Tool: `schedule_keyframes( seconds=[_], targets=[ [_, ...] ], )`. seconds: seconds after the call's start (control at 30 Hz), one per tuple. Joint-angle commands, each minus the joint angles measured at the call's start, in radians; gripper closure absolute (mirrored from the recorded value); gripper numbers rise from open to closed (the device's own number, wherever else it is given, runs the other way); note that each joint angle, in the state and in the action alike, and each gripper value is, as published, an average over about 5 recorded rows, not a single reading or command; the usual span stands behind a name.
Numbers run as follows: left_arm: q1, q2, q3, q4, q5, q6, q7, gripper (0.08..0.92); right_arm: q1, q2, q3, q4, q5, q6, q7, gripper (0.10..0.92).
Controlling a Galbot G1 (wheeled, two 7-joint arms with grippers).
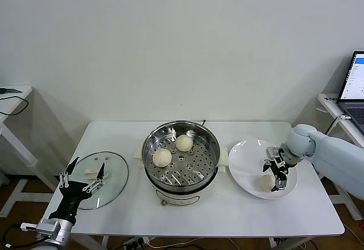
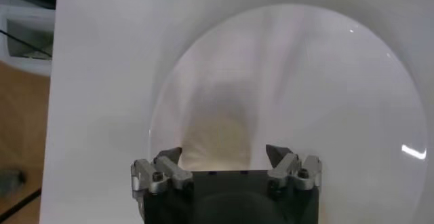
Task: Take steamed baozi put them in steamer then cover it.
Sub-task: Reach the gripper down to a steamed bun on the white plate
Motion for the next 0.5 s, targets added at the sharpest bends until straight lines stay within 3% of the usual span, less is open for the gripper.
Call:
schedule_keyframes(
  seconds=[0.03, 0.2, 0.5],
  targets=[
    [-0.001, -0.001, 0.002, 0.002, 0.001, -0.001, 0.000, 0.177, -0.028, 0.013, 0.016, -0.017, -0.018, 0.006, 0.011, 0.203],
    [-0.002, -0.002, 0.003, 0.002, 0.002, -0.001, -0.001, 0.177, -0.027, 0.020, 0.019, -0.021, -0.025, 0.006, 0.004, 0.209],
    [-0.005, -0.003, 0.004, 0.010, 0.003, -0.001, -0.002, 0.177, -0.021, 0.026, 0.018, -0.027, -0.027, 0.008, -0.006, 0.331]
  ],
)
